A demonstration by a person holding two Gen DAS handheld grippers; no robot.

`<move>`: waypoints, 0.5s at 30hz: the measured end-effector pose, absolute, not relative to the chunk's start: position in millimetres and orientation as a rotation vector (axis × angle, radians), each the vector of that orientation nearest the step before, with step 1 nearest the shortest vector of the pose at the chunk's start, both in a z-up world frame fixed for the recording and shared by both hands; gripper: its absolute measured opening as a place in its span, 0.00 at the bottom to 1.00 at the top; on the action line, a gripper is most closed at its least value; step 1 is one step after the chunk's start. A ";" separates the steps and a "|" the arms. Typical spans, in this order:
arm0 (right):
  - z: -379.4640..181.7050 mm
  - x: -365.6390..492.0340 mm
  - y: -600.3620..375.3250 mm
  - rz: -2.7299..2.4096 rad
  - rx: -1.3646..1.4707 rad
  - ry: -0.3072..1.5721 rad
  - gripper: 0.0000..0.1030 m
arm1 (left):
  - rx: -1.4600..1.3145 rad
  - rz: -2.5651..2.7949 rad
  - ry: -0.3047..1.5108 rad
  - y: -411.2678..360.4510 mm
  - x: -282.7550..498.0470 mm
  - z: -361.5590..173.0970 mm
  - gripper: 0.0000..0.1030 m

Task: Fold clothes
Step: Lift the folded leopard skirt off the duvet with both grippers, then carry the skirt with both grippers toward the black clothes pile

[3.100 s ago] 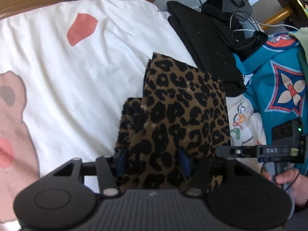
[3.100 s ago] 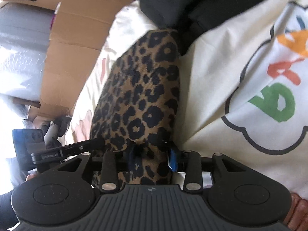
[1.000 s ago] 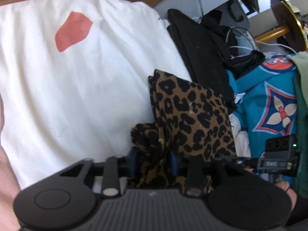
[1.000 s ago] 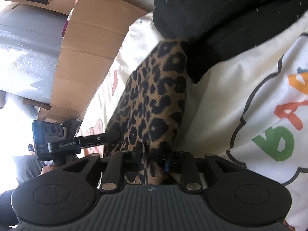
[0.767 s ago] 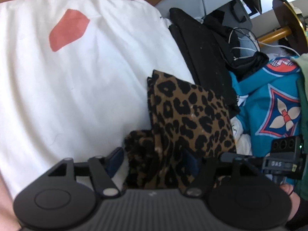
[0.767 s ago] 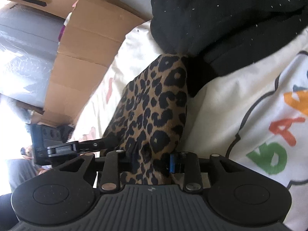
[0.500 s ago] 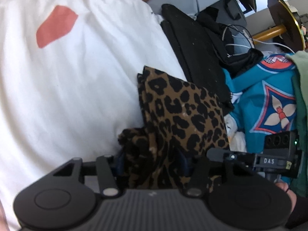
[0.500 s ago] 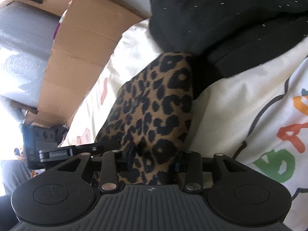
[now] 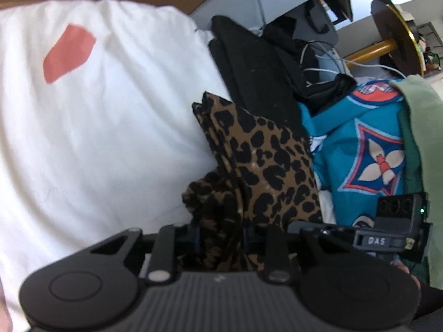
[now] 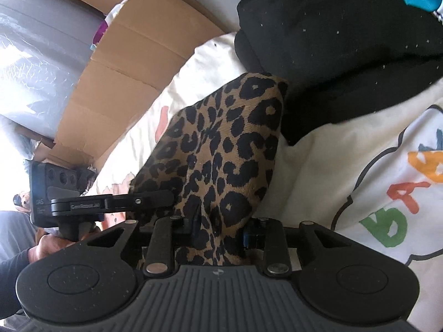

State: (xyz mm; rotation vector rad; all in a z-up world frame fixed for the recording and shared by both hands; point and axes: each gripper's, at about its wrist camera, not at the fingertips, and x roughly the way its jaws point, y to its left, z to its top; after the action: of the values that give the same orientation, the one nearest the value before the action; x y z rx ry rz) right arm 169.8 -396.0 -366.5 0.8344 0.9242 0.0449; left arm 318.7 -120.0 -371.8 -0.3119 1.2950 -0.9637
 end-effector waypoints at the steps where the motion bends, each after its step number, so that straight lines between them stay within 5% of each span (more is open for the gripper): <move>1: -365.6 169.2 -396.7 0.038 0.838 0.921 0.24 | -0.315 -0.965 1.290 -120.0 319.2 -368.5 0.26; 10: -355.7 168.9 -410.6 0.032 0.869 0.879 0.08 | -0.356 -0.951 1.259 -123.4 327.5 -357.3 0.26; 15: -351.6 170.2 -417.3 0.040 0.883 0.850 0.06 | -0.361 -0.942 1.239 -124.4 331.7 -350.0 0.26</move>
State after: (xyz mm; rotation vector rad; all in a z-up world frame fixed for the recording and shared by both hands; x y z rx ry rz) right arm 170.2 -417.3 -351.6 0.8832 0.8501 0.0404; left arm 331.7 -124.4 -350.0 -0.3615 1.2391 -0.9419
